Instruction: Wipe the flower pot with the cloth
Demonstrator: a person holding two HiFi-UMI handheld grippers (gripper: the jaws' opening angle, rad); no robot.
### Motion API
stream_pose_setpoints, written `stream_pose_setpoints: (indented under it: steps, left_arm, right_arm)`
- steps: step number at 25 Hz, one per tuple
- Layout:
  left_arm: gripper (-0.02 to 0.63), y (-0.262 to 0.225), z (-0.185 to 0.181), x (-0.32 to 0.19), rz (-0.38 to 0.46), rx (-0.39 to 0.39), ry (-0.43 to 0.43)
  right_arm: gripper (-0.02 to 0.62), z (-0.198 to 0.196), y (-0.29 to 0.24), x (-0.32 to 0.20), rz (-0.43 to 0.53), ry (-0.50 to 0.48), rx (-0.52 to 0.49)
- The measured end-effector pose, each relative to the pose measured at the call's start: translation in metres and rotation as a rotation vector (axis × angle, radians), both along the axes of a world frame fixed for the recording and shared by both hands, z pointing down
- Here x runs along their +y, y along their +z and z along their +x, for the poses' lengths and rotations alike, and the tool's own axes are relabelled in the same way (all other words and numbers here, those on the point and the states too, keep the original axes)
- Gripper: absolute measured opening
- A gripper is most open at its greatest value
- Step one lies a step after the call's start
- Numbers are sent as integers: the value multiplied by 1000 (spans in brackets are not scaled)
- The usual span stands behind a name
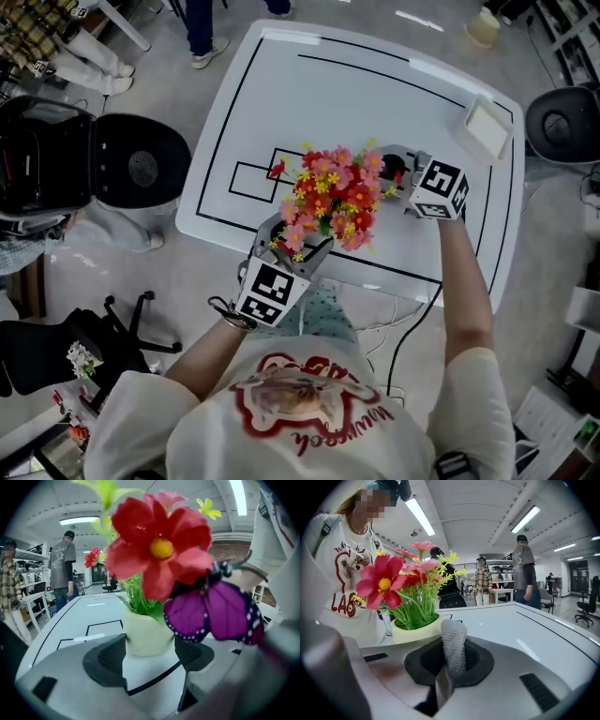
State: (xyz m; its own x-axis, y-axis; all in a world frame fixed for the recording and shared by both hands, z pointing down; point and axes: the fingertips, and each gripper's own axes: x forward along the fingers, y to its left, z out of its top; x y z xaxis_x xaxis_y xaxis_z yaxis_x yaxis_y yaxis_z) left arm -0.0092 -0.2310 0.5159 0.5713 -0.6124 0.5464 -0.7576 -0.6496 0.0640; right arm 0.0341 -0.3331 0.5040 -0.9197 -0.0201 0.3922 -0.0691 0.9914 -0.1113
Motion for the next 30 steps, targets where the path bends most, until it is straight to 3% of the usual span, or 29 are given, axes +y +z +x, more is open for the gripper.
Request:
stream_pose_setpoints:
  steps: [8, 14, 18, 24, 27, 30]
  left_arm:
    - [316, 0, -13, 4, -39, -27, 186]
    - [316, -1, -31, 4, -63, -56, 435]
    - [316, -2, -33, -2, -80, -78, 562]
    - [316, -4, -30, -7, -53, -33, 616]
    - [316, -2, -31, -9, -45, -18, 603]
    - [316, -2, -32, -9, -43, -17, 598]
  right_arm:
    - [6, 11, -14, 34, 5, -13, -52]
    - [6, 6, -16, 58, 50, -24, -18]
    - [6, 9, -16, 66, 52, 24, -19]
    - [18, 27, -30, 45, -58, 125, -161]
    - [18, 16, -40, 20, -122, 49, -229]
    - [18, -6, -36, 4, -169, -57, -223]
